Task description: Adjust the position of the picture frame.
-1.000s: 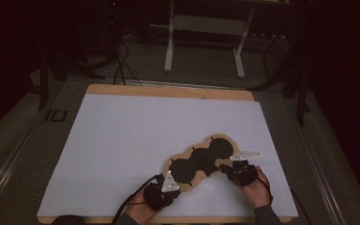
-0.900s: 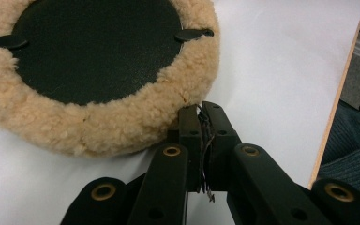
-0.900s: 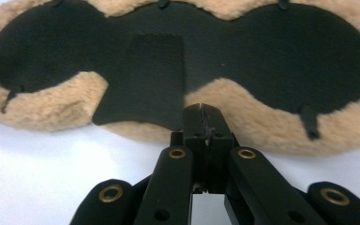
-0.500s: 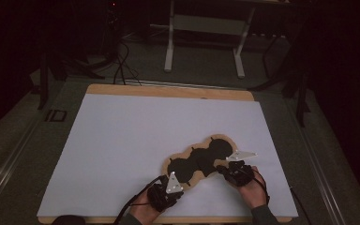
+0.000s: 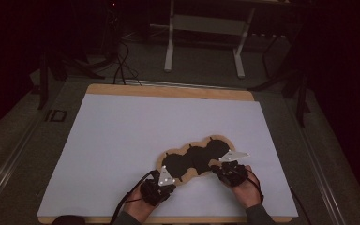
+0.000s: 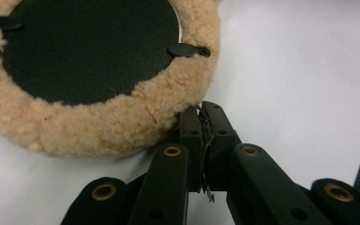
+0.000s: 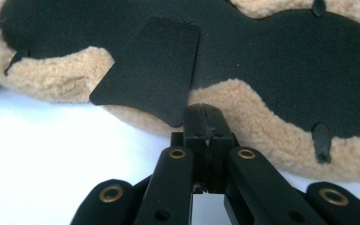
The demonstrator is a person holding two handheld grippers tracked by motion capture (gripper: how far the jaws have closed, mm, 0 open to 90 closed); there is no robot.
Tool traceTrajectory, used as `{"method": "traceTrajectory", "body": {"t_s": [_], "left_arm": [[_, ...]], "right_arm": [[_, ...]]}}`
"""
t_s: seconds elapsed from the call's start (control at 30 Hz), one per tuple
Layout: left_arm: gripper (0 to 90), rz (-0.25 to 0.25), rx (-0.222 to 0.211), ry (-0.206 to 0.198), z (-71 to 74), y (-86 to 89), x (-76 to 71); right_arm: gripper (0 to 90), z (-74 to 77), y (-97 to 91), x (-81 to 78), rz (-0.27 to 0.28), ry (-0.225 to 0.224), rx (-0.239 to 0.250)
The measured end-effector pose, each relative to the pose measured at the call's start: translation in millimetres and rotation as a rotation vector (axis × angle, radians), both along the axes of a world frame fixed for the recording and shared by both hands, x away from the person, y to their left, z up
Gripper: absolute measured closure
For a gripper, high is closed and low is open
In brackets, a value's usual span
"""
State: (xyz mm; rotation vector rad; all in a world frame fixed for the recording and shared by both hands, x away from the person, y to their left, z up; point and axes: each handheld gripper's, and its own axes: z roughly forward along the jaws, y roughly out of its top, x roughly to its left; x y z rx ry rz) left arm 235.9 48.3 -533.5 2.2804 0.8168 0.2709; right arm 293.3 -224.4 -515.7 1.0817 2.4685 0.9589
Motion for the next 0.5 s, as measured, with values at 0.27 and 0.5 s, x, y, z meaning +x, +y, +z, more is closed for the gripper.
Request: {"method": "traceTrajectory", "body": {"t_s": [0.27,0.5], "left_arm": [[87.9,0.043,-0.016,0.004,1.3,11.6,6.9],[87.0,0.087,-0.025,0.011,2.9,21.0,12.4]], "right_arm": [[90.0,-0.6,11.3,0.6,0.014,-0.006,0.003],[90.0,-1.3,22.6,2.8,0.029,-0.018,0.000]]}}
